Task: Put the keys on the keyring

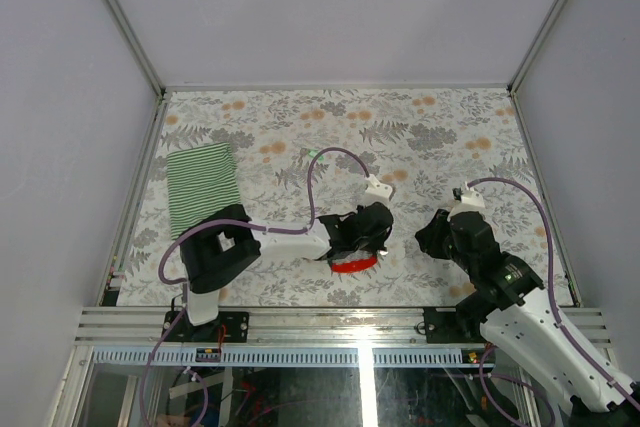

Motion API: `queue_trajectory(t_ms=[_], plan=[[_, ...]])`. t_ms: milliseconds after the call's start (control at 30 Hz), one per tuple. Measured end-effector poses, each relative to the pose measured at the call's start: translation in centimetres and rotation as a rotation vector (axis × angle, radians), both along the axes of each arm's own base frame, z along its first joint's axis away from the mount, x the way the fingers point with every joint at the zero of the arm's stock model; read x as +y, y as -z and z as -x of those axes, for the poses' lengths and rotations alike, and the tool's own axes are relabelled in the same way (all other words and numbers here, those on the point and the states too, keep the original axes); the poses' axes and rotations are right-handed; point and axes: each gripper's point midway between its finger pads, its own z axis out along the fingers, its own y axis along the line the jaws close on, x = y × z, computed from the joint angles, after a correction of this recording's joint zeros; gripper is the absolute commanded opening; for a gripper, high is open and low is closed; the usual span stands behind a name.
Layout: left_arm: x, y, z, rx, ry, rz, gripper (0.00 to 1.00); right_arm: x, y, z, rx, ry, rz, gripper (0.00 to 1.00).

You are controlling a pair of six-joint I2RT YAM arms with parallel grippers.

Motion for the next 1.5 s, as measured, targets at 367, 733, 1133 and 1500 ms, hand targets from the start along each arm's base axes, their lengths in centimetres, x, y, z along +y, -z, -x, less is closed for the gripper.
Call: queue_trajectory(t_ms=[367, 733, 1133, 1500], plan=[[0.3, -1.7, -0.2, -0.073, 0.122, -0.026, 0.32, 0.0, 0.1, 0.0, 0.005, -0.003, 0.002, 0.3], [3.2, -2.8, 0.6, -0.159, 0.446, -0.071, 0.33, 0.0, -0.2, 0.0, 0.001, -0.005, 0.006, 0.3], [3.0, -2.7, 2.0, -0.288, 0.764, -0.115, 0.36, -0.1, -0.7, 0.1, -0.003, -0.004, 0.004, 0.3], [2.8, -1.1, 1.9, -0.338, 0.882, -0.173, 0.38, -0.5, -0.7, 0.7, 0.004, 0.0, 0.003, 0.3]])
